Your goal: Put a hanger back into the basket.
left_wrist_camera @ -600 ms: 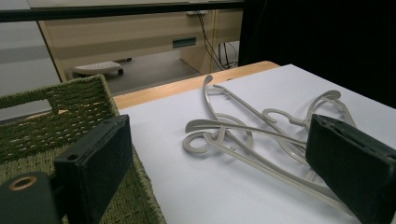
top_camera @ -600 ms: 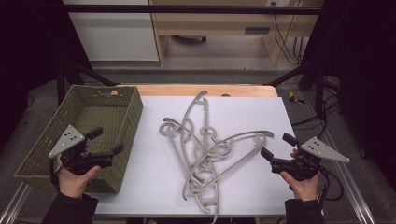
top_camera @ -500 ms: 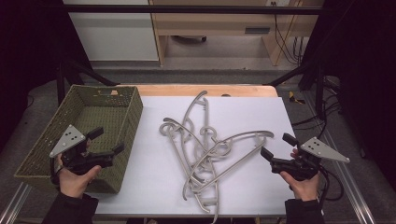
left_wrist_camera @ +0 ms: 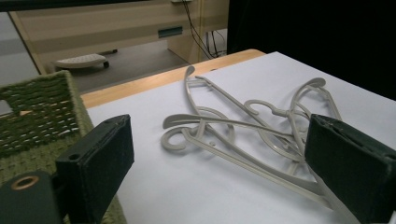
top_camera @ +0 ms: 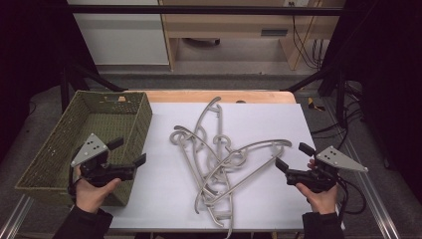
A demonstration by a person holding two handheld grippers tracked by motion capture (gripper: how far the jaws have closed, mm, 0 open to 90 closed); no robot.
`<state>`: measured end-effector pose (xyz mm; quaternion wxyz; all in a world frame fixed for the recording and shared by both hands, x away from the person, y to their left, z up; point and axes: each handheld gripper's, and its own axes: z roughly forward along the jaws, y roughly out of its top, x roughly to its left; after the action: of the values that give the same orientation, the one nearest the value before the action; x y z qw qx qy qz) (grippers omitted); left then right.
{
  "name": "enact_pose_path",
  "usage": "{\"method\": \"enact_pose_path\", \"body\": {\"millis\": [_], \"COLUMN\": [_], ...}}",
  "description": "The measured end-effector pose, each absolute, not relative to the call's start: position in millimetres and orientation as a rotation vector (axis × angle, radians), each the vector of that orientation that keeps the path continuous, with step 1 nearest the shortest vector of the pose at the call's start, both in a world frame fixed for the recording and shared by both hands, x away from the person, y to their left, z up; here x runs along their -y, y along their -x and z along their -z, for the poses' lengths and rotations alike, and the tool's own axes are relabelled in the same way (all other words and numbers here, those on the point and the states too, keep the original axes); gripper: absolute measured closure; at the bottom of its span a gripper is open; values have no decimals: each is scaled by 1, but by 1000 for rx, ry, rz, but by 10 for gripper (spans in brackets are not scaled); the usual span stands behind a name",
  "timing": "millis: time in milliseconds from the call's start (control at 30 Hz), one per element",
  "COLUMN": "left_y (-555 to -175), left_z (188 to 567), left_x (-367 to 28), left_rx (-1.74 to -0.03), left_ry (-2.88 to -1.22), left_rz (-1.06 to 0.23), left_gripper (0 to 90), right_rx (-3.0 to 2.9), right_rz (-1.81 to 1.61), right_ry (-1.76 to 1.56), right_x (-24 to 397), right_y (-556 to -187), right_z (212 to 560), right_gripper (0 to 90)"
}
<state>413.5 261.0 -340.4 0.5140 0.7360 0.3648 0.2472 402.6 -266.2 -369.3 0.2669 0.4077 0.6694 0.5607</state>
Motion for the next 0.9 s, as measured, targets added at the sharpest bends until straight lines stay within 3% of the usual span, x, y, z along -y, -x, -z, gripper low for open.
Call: {"method": "enact_pose_path", "body": {"millis": [900], "left_y": [-431], "left_z": [379], "left_x": [-150], "left_rx": [-781], "left_ry": [-2104], "left_rz": [-448], "left_gripper": [109], "right_rx": [-1841], "right_rz": [-1495], "right_ry": [-1095], "right_x": [258], "right_y": [-405], "right_z": [371], "right_gripper": [33]}}
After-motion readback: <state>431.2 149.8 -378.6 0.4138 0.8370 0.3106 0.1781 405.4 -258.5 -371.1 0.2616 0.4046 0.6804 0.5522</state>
